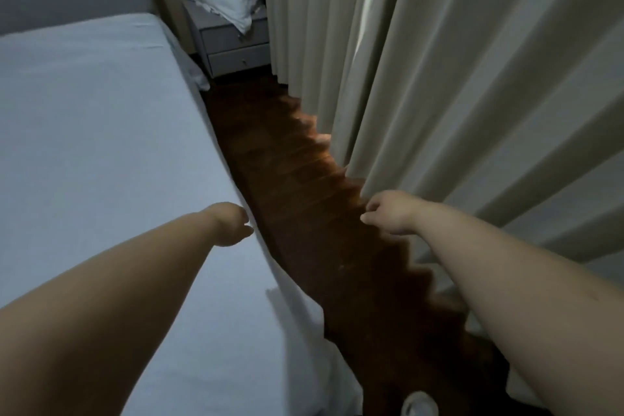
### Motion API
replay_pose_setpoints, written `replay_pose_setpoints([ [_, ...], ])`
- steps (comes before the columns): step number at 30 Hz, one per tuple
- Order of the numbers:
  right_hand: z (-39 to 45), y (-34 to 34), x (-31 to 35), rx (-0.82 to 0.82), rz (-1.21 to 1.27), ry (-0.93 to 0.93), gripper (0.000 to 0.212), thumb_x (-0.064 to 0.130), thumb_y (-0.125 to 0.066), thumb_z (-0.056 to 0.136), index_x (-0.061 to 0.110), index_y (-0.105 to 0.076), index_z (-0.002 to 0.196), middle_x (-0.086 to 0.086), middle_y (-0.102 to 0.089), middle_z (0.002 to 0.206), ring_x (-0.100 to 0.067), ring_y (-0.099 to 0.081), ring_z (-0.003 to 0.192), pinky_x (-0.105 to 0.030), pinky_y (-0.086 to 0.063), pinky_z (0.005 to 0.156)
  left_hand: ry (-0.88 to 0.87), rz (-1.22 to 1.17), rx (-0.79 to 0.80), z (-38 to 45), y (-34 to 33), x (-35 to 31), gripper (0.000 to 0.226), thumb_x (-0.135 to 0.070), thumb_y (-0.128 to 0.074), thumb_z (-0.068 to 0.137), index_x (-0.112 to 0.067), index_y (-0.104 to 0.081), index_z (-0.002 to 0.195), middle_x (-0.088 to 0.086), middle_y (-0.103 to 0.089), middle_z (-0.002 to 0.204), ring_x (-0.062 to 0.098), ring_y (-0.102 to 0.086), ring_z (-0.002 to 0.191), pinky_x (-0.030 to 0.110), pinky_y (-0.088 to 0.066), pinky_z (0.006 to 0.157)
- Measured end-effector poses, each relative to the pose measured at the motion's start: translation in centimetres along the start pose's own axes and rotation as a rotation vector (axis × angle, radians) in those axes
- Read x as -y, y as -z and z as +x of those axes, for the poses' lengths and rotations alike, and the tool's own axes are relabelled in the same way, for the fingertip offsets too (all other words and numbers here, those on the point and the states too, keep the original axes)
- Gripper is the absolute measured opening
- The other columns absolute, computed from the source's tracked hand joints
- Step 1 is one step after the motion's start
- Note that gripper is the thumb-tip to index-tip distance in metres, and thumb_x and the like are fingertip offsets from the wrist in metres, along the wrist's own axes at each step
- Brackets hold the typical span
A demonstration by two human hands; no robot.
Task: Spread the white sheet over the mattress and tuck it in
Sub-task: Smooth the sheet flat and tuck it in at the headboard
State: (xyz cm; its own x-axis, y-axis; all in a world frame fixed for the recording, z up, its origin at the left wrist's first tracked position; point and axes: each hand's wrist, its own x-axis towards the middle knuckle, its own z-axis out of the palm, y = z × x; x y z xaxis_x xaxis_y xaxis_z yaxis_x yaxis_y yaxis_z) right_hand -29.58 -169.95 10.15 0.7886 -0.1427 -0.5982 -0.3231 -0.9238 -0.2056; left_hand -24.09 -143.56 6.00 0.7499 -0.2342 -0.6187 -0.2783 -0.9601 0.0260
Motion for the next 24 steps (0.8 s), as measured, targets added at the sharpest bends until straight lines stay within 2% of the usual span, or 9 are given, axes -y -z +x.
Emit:
replay_pose_setpoints([
  [4, 3.7, 4.7, -3.3, 0.012, 0.003, 0.167, 0.037, 0.040, -0.051, 0.095, 0.020, -0.060, 0.124, -0.002, -0.060, 0.125, -0.022, -0.056, 0.115, -0.033, -0.044, 0.096, 0.151, -0.007, -0.006, 1.1, 2.6, -3.4, 0.049, -0.038, -0.037, 0.101, -0.014, -0.039, 0.144, 0.005, -0.042, 0.148, 0.023, -0.039, 0.136, 0.031, -0.031, 0.111],
  [8, 7.2, 10.0, -7.3, 0.063, -0.034, 0.236, 0.036, 0.041, -0.053, 0.094, 0.020, -0.061, 0.122, -0.001, -0.061, 0.123, -0.020, -0.057, 0.112, -0.033, -0.045, 0.094, 0.269, -0.052, 0.050, 2.0, 5.2, -7.5, 0.050, -0.039, -0.038, 0.101, -0.015, -0.038, 0.144, 0.004, -0.041, 0.148, 0.022, -0.040, 0.136, 0.030, -0.031, 0.111],
  [11, 10.1, 13.8, -7.3, 0.058, -0.065, 0.286, 0.035, 0.037, -0.052, 0.095, 0.016, -0.061, 0.122, -0.003, -0.061, 0.122, -0.021, -0.057, 0.112, -0.033, -0.045, 0.092, 0.328, -0.101, 0.046, 2.6, 7.6, -8.8, 0.050, -0.040, -0.038, 0.101, -0.016, -0.039, 0.144, 0.004, -0.041, 0.148, 0.022, -0.040, 0.135, 0.030, -0.032, 0.110],
  [15, 14.3, 16.5, -2.5, 0.044, -0.133, 0.403, 0.037, 0.036, -0.051, 0.096, 0.015, -0.061, 0.125, -0.004, -0.059, 0.127, -0.022, -0.056, 0.115, -0.033, -0.045, 0.093, 0.423, -0.181, -0.017, 3.8, 10.8, -6.9, 0.049, -0.040, -0.039, 0.100, -0.017, -0.039, 0.144, 0.003, -0.043, 0.146, 0.022, -0.041, 0.134, 0.030, -0.033, 0.109],
  [20, 19.4, 17.6, 5.2, 0.070, -0.200, 0.555, 0.037, 0.037, -0.053, 0.094, 0.017, -0.059, 0.125, -0.002, -0.061, 0.123, -0.020, -0.057, 0.113, -0.032, -0.048, 0.093, 0.527, -0.291, -0.070, 7.5, 13.4, -1.8, 0.051, -0.041, -0.041, 0.099, -0.018, -0.037, 0.144, 0.003, -0.042, 0.147, 0.023, -0.040, 0.135, 0.033, -0.033, 0.111],
  [24, 26.7, 22.2, 11.9, 0.046, -0.277, 0.569, 0.037, 0.037, -0.055, 0.093, 0.020, -0.058, 0.126, 0.000, -0.060, 0.125, -0.018, -0.058, 0.113, -0.031, -0.049, 0.092, 0.581, -0.391, -0.151, 14.0, 17.4, 4.8, 0.053, -0.040, -0.042, 0.098, -0.019, -0.034, 0.146, 0.003, -0.043, 0.147, 0.024, -0.040, 0.134, 0.033, -0.034, 0.111],
])
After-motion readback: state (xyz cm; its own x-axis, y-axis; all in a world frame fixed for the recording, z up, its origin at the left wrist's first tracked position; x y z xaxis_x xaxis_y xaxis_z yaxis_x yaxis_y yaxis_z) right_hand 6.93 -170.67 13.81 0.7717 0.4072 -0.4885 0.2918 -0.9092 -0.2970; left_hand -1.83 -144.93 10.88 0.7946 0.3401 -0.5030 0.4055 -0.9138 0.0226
